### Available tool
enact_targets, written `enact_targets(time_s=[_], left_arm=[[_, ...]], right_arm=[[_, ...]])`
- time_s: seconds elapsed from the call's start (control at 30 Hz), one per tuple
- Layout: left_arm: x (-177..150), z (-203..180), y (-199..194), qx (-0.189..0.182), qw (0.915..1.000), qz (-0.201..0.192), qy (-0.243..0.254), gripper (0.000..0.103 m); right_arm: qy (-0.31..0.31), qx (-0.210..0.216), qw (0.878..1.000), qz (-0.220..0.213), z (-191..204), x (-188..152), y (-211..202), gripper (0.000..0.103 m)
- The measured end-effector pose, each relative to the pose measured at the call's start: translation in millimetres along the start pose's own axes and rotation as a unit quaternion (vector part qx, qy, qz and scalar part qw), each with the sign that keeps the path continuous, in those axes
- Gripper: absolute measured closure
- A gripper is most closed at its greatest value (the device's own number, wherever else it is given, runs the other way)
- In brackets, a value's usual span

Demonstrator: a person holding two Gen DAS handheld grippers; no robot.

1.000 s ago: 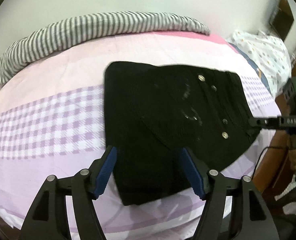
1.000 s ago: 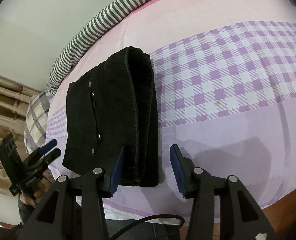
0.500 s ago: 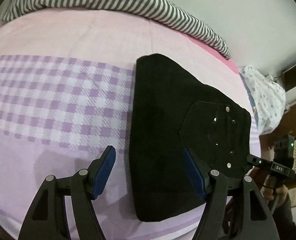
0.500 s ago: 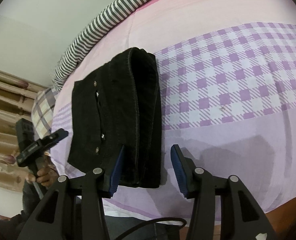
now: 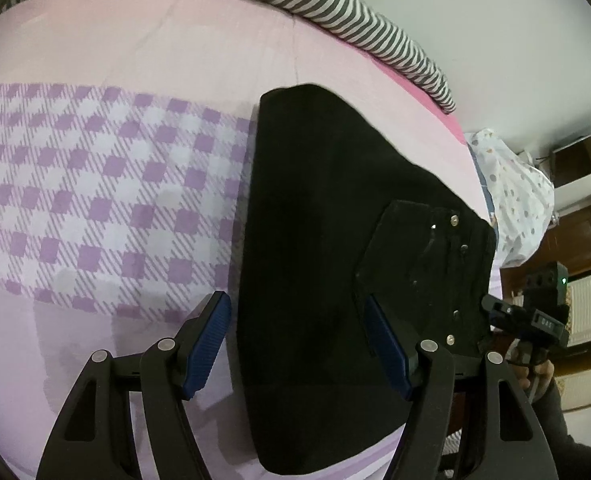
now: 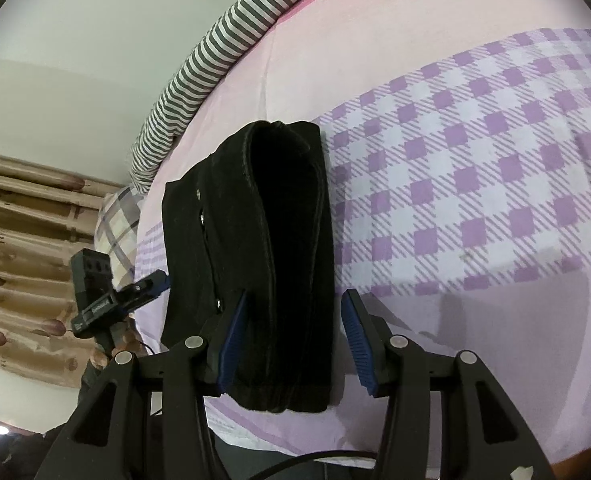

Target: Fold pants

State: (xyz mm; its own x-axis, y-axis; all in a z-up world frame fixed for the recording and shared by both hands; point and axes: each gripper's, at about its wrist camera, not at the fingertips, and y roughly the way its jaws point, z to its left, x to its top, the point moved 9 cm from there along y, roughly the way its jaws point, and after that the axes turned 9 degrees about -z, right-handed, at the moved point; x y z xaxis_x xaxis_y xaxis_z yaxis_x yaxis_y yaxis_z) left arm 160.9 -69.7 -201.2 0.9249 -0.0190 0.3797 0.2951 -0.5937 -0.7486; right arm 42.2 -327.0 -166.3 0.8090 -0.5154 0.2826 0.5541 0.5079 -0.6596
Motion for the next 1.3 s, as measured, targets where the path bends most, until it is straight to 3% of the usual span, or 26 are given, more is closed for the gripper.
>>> enact_targets(time_s=[0.23,0.4,0.7,0.87,1.0,1.13,1.3], left_arm=[[5,-5,5,-0.016,0.9999,-0.003,0.006,0.033],[10,-10,13,-0.021,0.9996,0.003,0.02,0.033],[18,-16,20,-0.039,0.9989,0.002,0.025,0.03],[19,-26,25,-0.029,0.9983,0.002,0.049,0.021],[16,-29,26,-0.006,0.9979,-0.004,0.064,0.021],[15,-24,25,0.032,0.9967,-0.011,0.074,0.041],[15,-27,16,0.033,0.9961,-0.029,0.076,0.064]], right_arm=[[-0.001,0.011,1.0,0.009,-8,11,7,0.054],[0.012,0.052,0.998,0.025,-6,19,19,0.055],[-0.001,0.088,0.995,0.053,9,21,39,0.055],[-0.006,0.088,0.994,0.057,16,17,45,0.055],[0.012,0.08,0.996,0.045,13,15,42,0.057],[0.003,0.064,0.998,0.025,16,15,37,0.067],[0.008,0.049,0.999,0.011,26,15,34,0.074]])
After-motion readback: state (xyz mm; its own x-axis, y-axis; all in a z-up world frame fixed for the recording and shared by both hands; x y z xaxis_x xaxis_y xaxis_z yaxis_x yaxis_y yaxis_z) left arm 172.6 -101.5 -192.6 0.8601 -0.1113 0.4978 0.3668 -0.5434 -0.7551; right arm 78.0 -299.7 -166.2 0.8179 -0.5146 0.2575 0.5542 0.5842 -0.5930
